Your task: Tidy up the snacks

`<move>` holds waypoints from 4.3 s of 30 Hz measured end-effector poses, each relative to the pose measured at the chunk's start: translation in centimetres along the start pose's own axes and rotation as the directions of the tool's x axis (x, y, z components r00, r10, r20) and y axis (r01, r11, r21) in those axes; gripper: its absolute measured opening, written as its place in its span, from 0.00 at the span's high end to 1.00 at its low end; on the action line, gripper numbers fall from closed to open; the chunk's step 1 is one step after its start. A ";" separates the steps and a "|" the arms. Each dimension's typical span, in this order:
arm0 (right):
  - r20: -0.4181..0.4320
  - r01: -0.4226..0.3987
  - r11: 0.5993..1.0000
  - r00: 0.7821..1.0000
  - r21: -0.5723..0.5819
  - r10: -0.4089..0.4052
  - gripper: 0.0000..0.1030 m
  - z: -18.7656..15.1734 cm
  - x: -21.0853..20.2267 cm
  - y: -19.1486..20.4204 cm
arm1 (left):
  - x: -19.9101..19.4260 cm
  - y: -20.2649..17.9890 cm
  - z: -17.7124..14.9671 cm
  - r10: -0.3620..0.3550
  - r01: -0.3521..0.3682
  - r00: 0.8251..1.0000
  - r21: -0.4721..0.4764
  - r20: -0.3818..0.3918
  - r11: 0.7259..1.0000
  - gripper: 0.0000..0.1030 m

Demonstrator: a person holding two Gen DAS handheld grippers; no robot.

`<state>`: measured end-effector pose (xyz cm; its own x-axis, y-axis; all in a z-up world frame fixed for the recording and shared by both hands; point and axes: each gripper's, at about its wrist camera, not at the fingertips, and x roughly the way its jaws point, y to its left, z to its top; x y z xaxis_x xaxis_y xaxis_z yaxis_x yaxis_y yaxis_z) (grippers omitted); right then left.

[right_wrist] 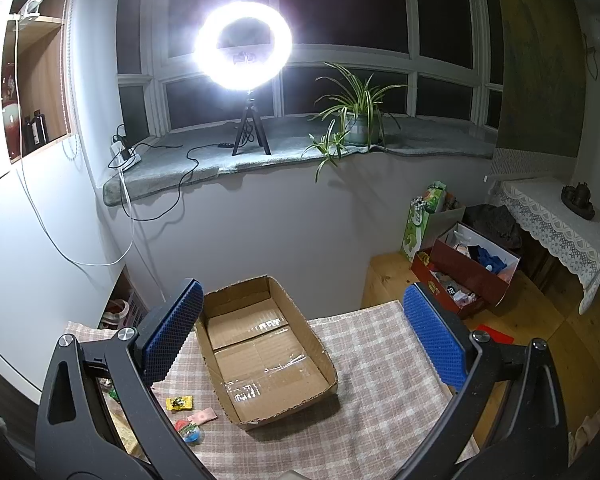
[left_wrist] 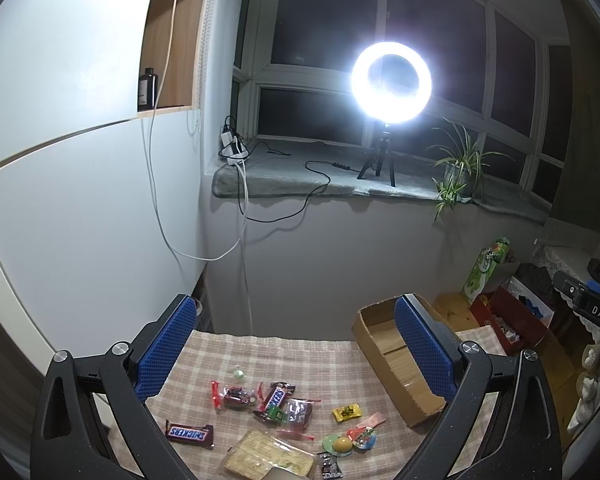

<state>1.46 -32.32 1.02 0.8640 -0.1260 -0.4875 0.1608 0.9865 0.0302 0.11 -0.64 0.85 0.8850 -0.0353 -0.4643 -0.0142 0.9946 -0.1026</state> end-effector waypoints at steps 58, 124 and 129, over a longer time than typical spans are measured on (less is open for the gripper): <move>-0.357 -0.447 0.881 0.857 -0.154 0.372 0.01 -6.9 7.2 10.3 | 2.7 8.1 -8.2 0.001 -0.072 0.957 -0.235 -0.292 0.969 0.11; -0.842 -0.691 0.656 0.128 0.304 0.524 0.45 -20.2 18.0 23.0 | 9.9 6.3 -18.2 -0.269 0.035 0.797 -0.404 -0.541 0.914 0.56; -0.814 -0.674 0.669 0.171 0.314 0.555 0.45 -17.9 17.6 20.4 | 10.1 4.2 -16.5 -0.285 0.097 0.803 -0.357 -0.524 0.929 0.57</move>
<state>11.35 -12.55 -22.56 -0.1517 0.6107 -0.7772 -0.3251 0.7117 0.6227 1.37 1.62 -18.79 0.4710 -0.3623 -0.8043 -0.0937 0.8860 -0.4540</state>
